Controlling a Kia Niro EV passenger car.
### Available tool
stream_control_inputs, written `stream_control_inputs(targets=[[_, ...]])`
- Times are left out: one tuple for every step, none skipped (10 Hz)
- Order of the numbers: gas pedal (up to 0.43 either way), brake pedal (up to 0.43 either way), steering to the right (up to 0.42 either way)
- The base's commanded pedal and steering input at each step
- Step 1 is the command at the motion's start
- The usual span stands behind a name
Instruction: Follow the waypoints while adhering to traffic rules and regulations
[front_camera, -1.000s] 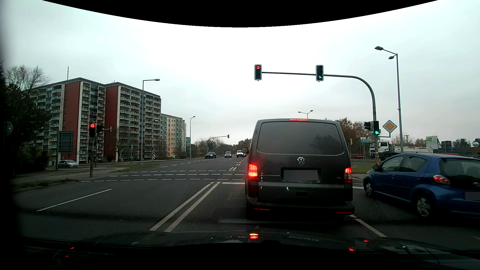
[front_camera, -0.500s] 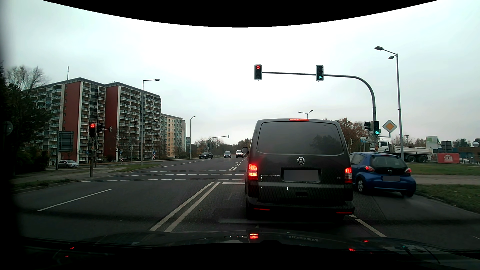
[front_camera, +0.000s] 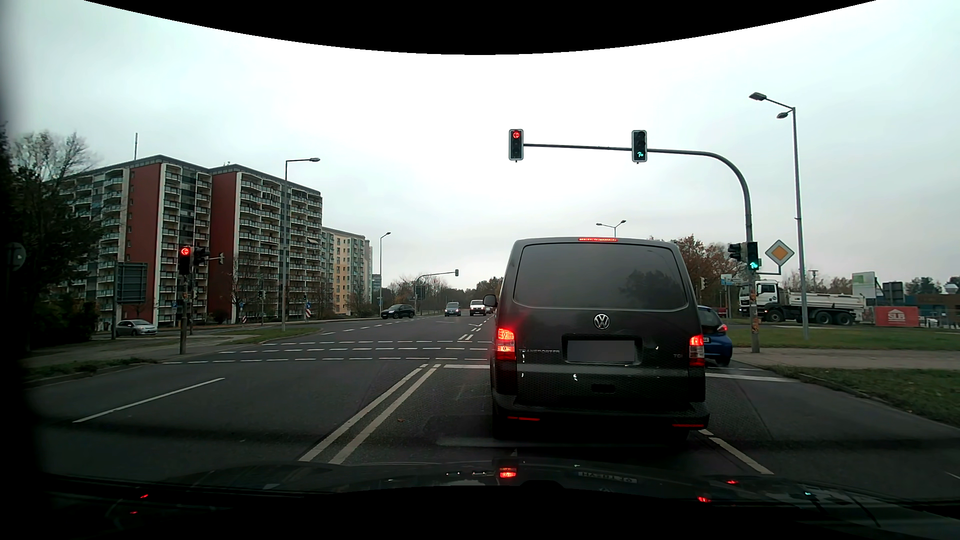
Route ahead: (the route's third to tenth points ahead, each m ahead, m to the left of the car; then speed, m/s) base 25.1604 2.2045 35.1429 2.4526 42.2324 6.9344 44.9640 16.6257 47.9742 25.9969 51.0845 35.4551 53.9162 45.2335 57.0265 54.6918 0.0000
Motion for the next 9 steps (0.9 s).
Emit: stream_control_inputs(targets=[[0.0, 0.372, -0.006], [0.0, 0.372, -0.006], [0.0, 0.372, -0.006], [0.0, 0.372, -0.006], [0.0, 0.372, -0.006], [0.0, 0.372, -0.006], [0.0, 0.372, -0.006], [0.0, 0.372, -0.006], [0.0, 0.372, -0.006]])
